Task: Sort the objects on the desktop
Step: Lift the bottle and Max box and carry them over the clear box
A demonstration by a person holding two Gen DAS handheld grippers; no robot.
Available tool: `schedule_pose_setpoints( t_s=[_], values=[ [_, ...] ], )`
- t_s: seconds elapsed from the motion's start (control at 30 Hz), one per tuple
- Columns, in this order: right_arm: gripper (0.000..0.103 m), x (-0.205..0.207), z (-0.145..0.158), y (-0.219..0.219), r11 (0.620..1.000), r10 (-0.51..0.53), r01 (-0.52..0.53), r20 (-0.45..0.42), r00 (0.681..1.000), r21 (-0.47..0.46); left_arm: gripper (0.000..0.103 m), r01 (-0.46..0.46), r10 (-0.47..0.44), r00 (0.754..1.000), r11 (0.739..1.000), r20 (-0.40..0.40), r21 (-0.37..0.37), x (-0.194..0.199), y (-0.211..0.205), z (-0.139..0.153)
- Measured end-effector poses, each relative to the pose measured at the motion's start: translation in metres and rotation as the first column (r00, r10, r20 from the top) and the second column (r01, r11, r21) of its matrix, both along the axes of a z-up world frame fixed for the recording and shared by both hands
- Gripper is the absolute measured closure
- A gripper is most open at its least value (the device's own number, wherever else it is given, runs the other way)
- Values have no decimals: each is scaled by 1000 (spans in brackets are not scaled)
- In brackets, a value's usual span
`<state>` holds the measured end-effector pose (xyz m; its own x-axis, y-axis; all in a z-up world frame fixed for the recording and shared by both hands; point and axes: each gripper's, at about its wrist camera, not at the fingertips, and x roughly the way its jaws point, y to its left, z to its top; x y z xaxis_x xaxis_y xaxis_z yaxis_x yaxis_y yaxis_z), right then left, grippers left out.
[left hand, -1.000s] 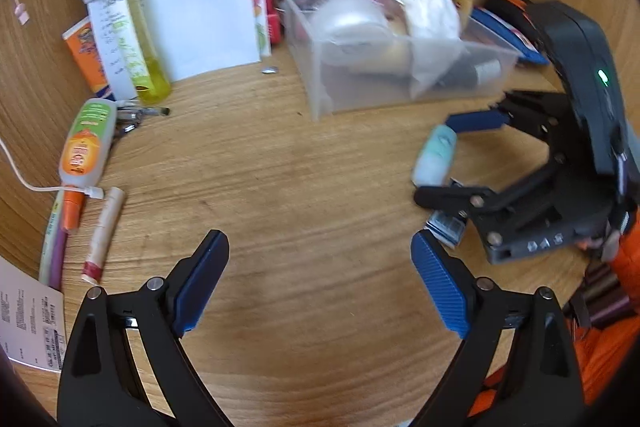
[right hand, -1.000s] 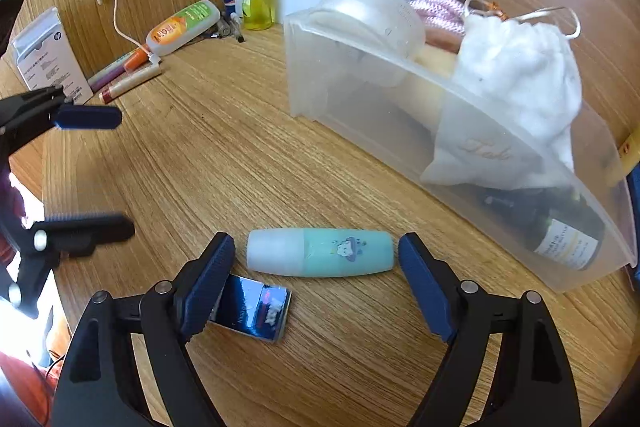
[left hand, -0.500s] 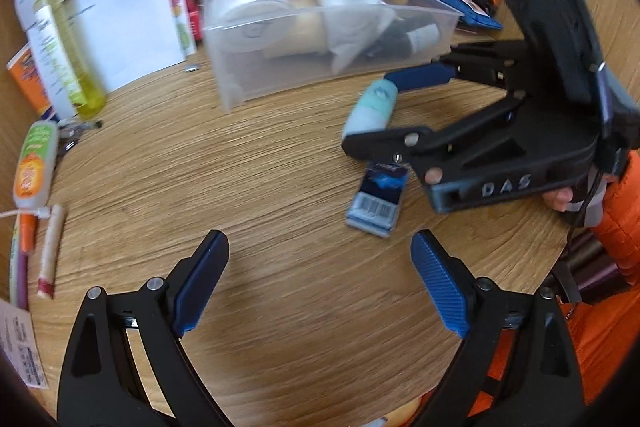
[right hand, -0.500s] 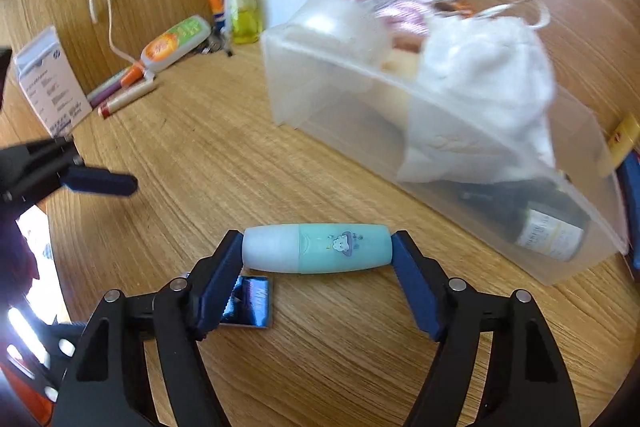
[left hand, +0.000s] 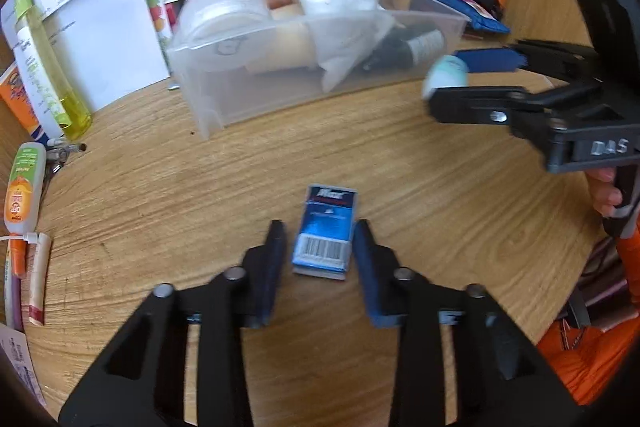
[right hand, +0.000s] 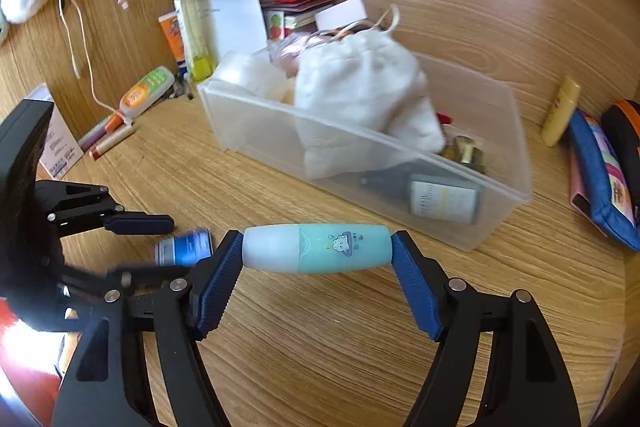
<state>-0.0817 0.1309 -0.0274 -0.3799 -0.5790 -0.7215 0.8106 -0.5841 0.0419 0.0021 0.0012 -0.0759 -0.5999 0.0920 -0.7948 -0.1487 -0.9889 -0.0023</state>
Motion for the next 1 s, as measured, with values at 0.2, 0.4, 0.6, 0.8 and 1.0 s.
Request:
schedule_pose_setpoints(
  t_s=[0.2,0.4,0.6,0.8,1.0],
  values=[
    [32,-4,2,10,999,-18,18,2,1000,-30,76,-61,62,998,998,-7,15,-6,-9,1],
    [32,-7,10,20,998,-29,28,-11,1000,-54,76,-101,104,992,994,-68,50,-8,-14,21],
    [32,-12,23,29,995,-50,46,-39,998,-90,76,-123,136,978,988,-160,89,-13,-20,51],
    [32,-22,37,37,991,-74,66,-68,995,-115,76,-136,159,958,985,-239,110,-26,-24,79],
    [32,-38,48,36,989,-98,86,-97,990,-123,76,-150,177,942,982,-287,115,-47,-31,99]
  ],
)
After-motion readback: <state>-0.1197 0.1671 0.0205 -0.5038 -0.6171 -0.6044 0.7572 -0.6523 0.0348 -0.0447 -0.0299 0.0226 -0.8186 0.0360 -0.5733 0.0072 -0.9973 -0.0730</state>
